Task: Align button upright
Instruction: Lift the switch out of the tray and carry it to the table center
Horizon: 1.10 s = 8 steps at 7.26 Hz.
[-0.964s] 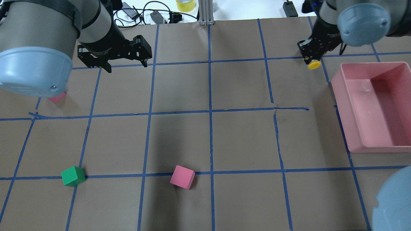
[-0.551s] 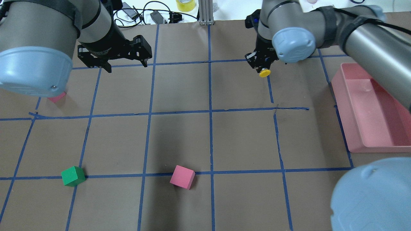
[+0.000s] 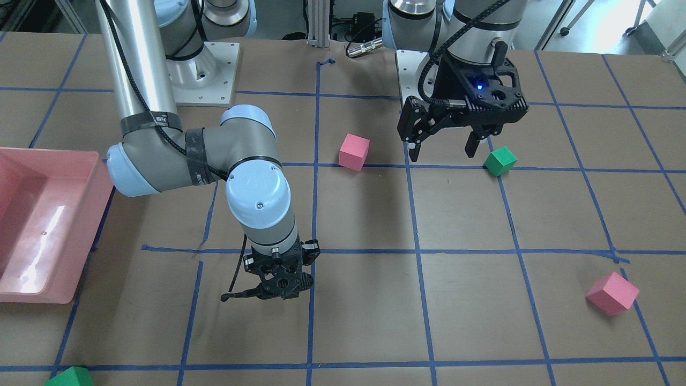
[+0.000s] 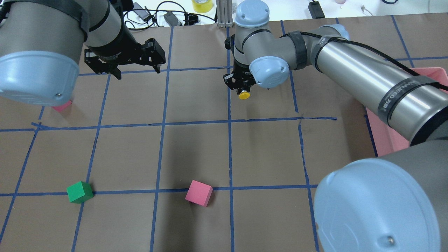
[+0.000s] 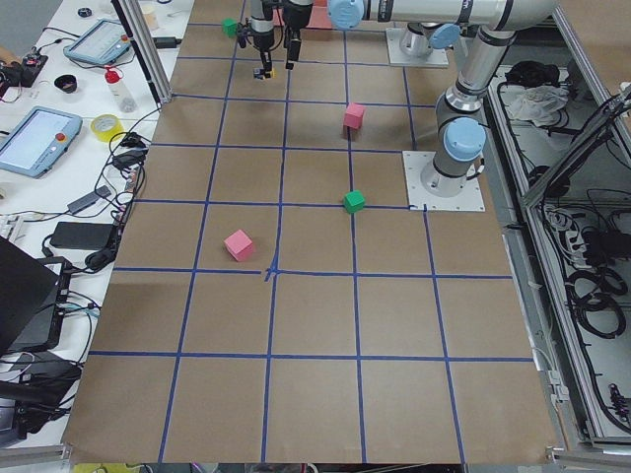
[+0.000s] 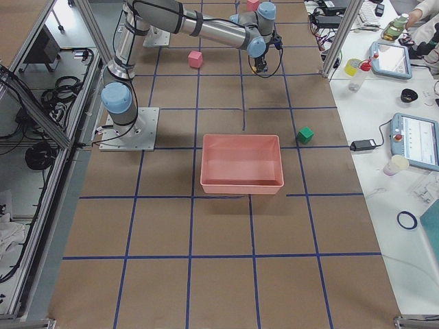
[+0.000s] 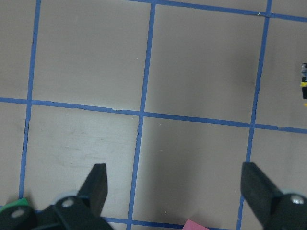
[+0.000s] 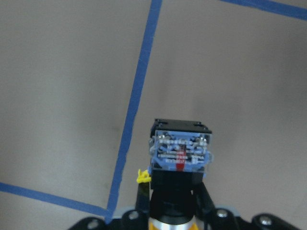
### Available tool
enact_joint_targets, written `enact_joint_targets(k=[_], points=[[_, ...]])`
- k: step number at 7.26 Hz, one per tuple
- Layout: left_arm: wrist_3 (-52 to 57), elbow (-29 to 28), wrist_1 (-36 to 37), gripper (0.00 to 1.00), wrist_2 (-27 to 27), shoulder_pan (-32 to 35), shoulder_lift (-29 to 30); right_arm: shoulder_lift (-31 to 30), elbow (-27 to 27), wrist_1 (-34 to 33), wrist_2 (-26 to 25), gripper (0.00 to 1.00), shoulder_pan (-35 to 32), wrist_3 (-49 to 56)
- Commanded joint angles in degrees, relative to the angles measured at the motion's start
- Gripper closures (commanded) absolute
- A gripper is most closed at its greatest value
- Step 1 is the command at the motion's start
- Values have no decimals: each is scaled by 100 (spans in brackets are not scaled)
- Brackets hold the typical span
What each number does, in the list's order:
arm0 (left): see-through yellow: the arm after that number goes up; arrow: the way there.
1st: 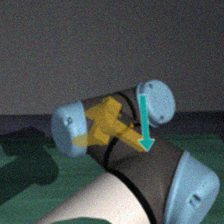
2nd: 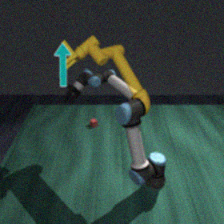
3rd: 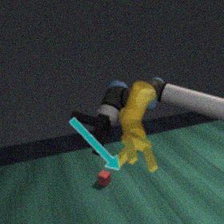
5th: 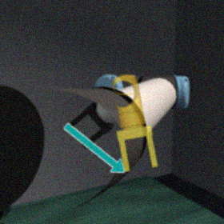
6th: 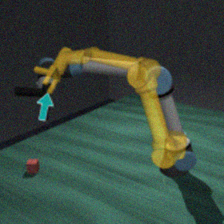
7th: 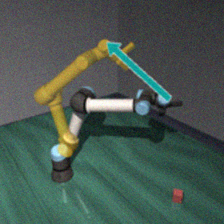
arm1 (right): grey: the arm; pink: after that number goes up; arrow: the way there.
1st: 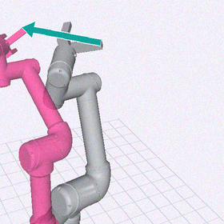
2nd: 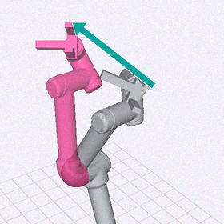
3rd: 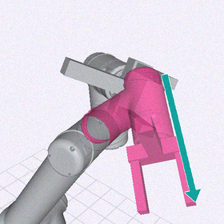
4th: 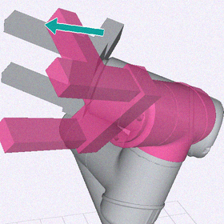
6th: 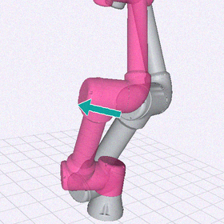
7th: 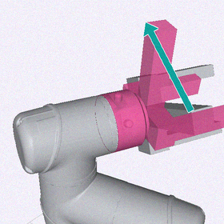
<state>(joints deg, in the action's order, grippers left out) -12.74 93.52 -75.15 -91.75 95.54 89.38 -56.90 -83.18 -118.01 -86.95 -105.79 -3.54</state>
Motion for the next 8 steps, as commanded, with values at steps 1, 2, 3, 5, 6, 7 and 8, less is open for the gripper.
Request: enact_joint_targets(k=[1,2,3,5,6,7,8], points=[[0,0,0,0,0,0,0,344,4,-447,107,100,-353,-679],[0,0,0,0,0,0,0,451,4,-564,99,100,-468,-831],[0,0,0,0,0,0,9,478,-5,-565,90,100,-495,-910],[0,0,0,0,0,0,0,513,-40,-573,29,100,-513,-1184],[0,0,0,0,8,0,0,496,-49,-574,20,69,-513,-1158],[0,0,0,0,8,0,0,470,-40,-574,11,1,-513,-1157],[0,0,0,0,8,0,0,383,-32,-565,11,0,-504,-1149]])
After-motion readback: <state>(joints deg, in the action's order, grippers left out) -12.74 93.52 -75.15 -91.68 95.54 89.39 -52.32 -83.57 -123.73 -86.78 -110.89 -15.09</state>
